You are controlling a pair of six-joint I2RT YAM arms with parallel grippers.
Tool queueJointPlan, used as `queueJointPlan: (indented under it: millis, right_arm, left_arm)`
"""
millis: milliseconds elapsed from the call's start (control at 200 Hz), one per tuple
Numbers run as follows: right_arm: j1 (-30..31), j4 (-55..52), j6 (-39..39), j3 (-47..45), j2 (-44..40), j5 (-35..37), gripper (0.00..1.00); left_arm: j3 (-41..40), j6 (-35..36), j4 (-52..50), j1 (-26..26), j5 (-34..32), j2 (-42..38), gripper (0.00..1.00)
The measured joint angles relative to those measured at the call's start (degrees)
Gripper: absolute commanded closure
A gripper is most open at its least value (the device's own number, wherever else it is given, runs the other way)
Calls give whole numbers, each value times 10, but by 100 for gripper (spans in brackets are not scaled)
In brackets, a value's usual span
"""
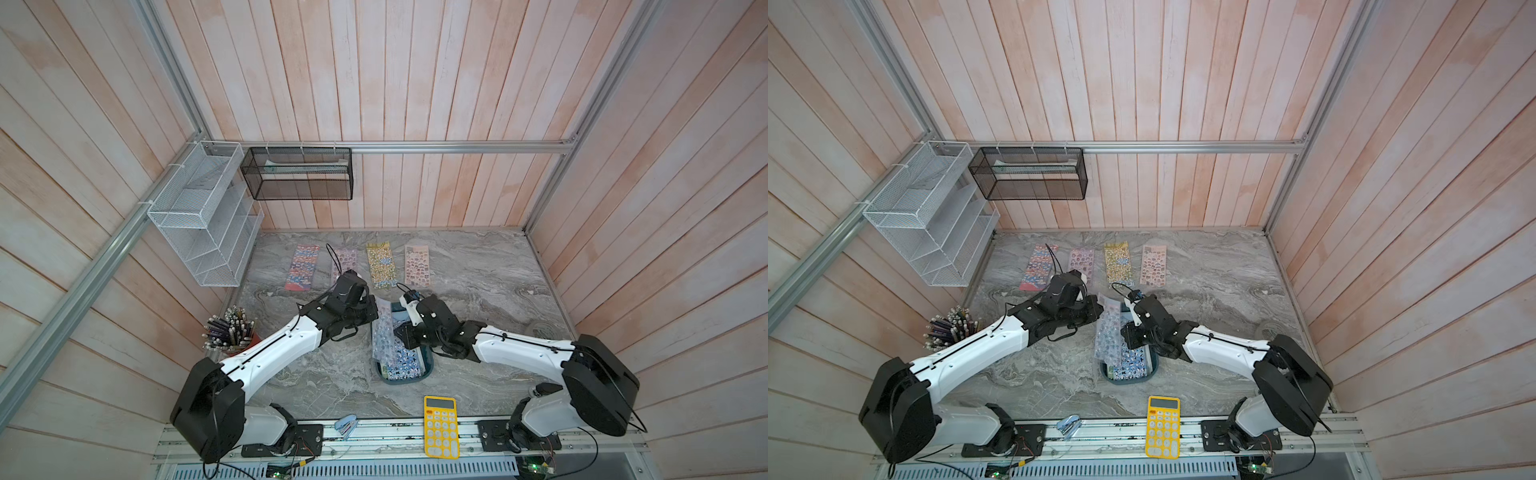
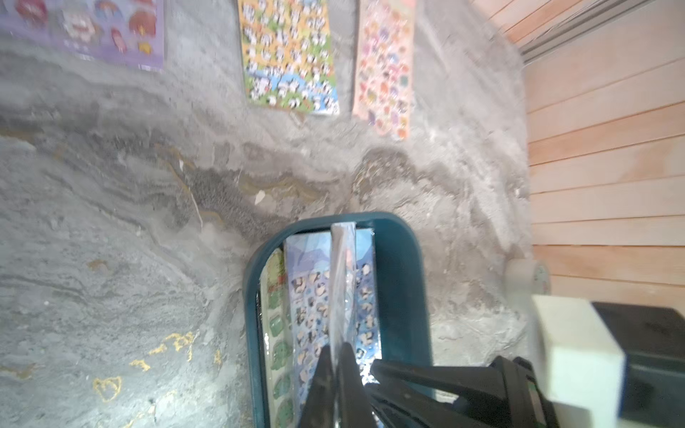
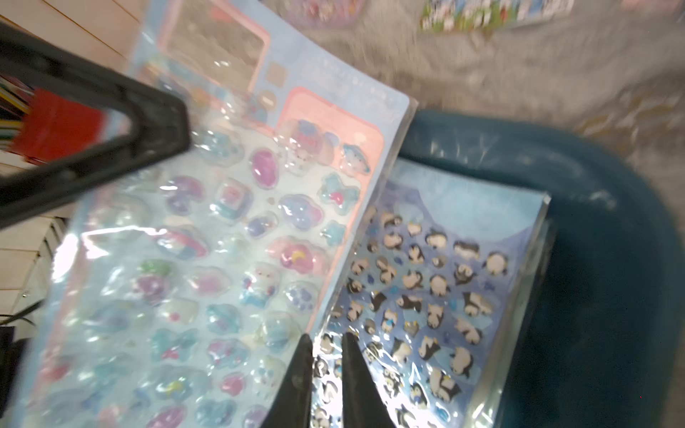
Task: Take the stickers out of the storage box
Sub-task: Pick up the sticker from the storage box.
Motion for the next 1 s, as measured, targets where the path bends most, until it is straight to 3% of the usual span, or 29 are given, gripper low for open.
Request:
queueJointPlan:
  millis: [340,545,730,1000]
  right_arm:
    - [-45,-54,-47,59,-116,19,69]
    - [-125,-57,-59,59,-148,-71,56]
    - [-171,-21,-42,48,-153,-177,56]
    - [-179,56,5,2,-158,-276,62]
  left_arm:
    - [11,41,106,23,85,-48,100]
    - [54,64,182,23,130,-43,100]
    - [62,68,232,23,159,-35,100]
    - [62,63,256,23,175,-23,100]
